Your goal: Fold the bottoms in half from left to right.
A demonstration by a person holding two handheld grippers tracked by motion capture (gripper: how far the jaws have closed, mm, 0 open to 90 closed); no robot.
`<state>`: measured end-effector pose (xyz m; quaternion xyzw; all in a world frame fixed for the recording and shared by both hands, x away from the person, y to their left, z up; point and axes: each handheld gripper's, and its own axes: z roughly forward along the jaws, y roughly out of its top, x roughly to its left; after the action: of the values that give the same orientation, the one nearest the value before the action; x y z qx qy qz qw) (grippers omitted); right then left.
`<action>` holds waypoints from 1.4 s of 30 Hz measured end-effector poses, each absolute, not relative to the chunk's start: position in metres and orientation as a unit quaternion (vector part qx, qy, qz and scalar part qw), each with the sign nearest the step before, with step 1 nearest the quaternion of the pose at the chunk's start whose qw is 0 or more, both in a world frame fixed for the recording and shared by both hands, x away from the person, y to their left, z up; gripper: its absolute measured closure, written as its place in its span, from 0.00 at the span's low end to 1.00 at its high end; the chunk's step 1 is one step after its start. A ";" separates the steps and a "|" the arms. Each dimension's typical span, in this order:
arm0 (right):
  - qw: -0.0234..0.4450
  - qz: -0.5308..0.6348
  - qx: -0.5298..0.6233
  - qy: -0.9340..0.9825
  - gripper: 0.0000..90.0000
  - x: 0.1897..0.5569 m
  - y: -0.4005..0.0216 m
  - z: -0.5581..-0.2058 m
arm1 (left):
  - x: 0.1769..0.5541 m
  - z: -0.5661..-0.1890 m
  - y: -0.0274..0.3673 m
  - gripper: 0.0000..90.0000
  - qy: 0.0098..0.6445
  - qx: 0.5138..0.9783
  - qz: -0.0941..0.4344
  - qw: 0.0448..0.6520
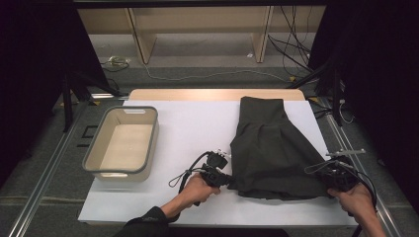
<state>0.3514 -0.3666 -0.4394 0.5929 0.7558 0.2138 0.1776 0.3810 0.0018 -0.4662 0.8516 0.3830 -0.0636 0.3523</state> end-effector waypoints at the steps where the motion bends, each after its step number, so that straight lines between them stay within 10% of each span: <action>1: 0.178 0.211 0.592 0.757 0.99 0.351 -0.367 -0.440 | 0.376 -0.465 0.002 0.97 0.380 0.851 -0.069 0.356; 11: 0.180 0.201 0.589 0.762 0.98 0.352 -0.365 -0.442 | 0.366 -0.468 0.001 0.95 0.380 0.848 -0.107 0.354; 15: 0.181 0.205 0.588 0.761 0.95 0.352 -0.365 -0.440 | 0.369 -0.465 0.003 0.71 0.382 0.847 -0.099 0.357; 25: 0.209 0.264 0.587 0.736 0.46 0.360 -0.371 -0.422 | 0.387 -0.453 0.011 0.30 0.431 0.821 -0.069 0.368; 42: 0.192 0.244 0.605 0.733 0.35 0.385 -0.379 -0.437 | 0.386 -0.472 -0.026 0.18 0.439 0.826 -0.101 0.340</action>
<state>0.3845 -0.3792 -0.4367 0.6046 0.7335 0.2441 0.1920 0.3857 -0.0260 -0.4718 0.8257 0.4388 -0.1011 0.3397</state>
